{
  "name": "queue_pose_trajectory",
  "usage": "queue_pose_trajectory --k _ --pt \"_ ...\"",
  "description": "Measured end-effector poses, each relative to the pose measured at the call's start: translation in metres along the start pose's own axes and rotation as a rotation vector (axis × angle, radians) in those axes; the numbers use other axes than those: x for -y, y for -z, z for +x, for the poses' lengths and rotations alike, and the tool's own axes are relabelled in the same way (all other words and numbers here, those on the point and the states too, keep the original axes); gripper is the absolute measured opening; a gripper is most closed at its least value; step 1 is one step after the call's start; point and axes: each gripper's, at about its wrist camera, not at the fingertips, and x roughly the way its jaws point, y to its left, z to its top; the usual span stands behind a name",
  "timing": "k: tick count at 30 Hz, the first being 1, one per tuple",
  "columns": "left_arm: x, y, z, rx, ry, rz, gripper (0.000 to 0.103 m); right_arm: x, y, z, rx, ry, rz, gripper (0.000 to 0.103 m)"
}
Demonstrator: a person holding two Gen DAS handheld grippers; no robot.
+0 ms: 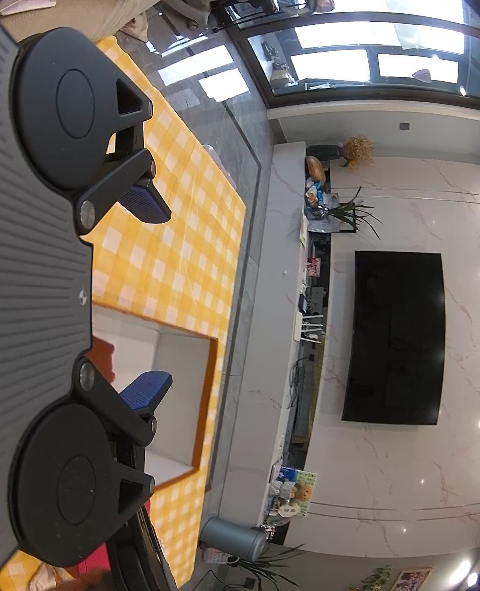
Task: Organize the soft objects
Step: 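Move both tools back over the remaining items on the mat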
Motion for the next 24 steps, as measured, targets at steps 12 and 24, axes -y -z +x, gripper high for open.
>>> queue_pose_trajectory --k 12,24 --pt "0.07 -0.002 -0.023 -0.007 0.245 0.084 0.103 0.064 0.027 -0.103 0.117 0.224 -0.03 0.043" --pt "0.157 0.015 -0.024 -0.106 0.45 0.228 0.103 0.187 0.094 -0.141 0.177 0.485 0.279 0.05"
